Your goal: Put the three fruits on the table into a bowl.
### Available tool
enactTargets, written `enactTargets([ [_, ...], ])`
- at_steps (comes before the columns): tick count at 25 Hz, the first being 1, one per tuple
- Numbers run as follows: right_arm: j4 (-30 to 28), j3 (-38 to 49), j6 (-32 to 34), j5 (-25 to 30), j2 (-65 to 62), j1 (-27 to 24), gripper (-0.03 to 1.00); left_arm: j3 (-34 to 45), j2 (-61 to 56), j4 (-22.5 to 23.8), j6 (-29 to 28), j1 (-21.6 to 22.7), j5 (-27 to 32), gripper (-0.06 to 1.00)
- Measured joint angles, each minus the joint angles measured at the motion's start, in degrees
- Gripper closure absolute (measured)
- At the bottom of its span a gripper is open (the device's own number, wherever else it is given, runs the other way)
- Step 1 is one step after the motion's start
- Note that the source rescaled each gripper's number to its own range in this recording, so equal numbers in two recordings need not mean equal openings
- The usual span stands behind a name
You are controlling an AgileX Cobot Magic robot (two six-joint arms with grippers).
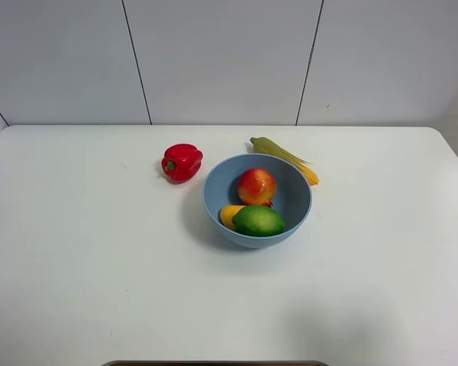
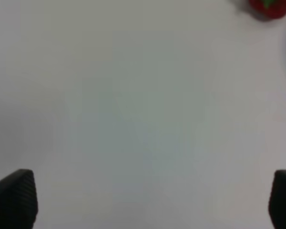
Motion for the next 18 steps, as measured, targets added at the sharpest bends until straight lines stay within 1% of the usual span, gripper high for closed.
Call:
enactTargets([
  [5,0.0,0.0,0.0,0.0,0.0,0.0,-0.03,10.69,-13.45,-1.81,-0.41,7.0,0.12,-0.04],
  [9,0.0,0.0,0.0,0.0,0.0,0.0,-0.03,20.31,-24.21,-3.78,-0.41,10.81,-0.36,-0.04],
  [12,0.0,0.0,0.0,0.0,0.0,0.0,-0.03,28.46,-31.92,-5.45,-0.2,11.9,-6.0,-0.04],
  [14,0.0,0.0,0.0,0.0,0.0,0.0,-0.03,33.12,-36.99,-6.34,-0.14,12.02,-8.55,-0.04],
  [16,0.0,0.0,0.0,0.0,0.0,0.0,-0.03,37.09,-41.24,-7.12,0.04,12.02,-9.32,-0.04],
  [18,0.0,0.0,0.0,0.0,0.0,0.0,-0.03,38.95,-44.89,-7.93,0.3,12.02,-8.4,-0.04],
])
